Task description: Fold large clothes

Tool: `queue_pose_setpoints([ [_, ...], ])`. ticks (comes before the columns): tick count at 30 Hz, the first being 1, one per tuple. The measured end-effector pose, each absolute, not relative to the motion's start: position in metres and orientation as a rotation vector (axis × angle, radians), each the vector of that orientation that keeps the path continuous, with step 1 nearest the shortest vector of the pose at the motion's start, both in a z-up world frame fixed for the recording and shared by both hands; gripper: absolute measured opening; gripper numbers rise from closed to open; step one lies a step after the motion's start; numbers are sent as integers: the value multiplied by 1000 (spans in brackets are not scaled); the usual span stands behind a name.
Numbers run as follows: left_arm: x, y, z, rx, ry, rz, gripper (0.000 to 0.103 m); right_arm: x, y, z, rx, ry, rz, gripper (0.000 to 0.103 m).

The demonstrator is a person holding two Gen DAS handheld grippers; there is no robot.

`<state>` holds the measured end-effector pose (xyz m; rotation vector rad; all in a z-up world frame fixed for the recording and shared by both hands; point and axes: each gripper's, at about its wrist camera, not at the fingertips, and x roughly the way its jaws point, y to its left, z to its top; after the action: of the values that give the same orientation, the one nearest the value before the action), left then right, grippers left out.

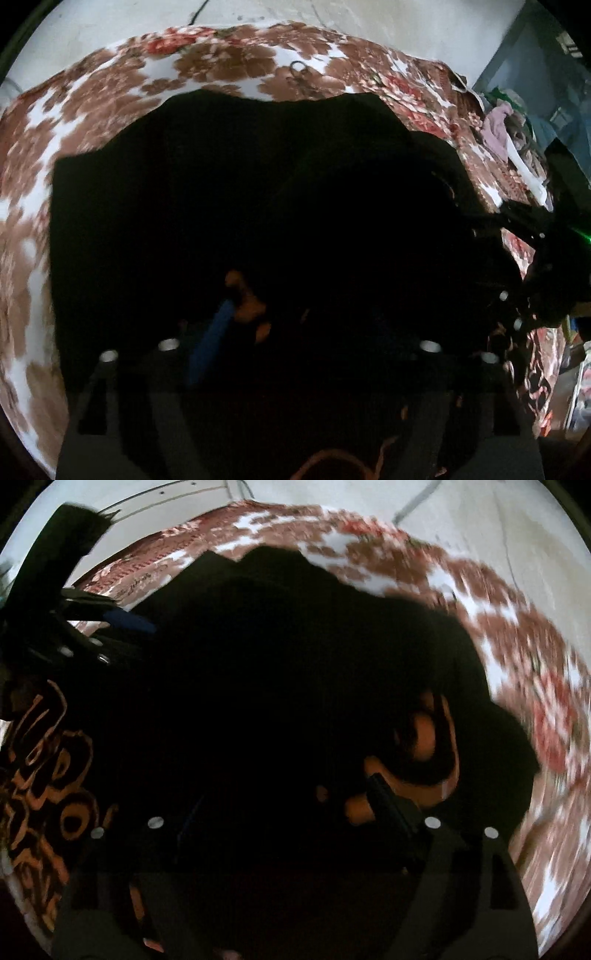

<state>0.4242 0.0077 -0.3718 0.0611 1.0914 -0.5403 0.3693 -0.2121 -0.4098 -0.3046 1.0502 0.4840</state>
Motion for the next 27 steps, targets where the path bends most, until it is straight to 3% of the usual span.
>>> queue_pose_setpoints([
  [4, 411, 33, -361, 49, 1092, -470, 84, 365, -242, -399, -185, 1108, 393, 81],
  [8, 430, 35, -341, 52, 1047, -441, 87, 397, -256, -369, -75, 1059, 313, 93],
  [13, 467, 5, -325, 104, 984, -482, 88, 447, -238, -351, -85, 1007, 292, 97],
  [27, 514, -50, -405, 377, 1046, -563, 91, 491, -200, -435, -251, 1120, 221, 97],
])
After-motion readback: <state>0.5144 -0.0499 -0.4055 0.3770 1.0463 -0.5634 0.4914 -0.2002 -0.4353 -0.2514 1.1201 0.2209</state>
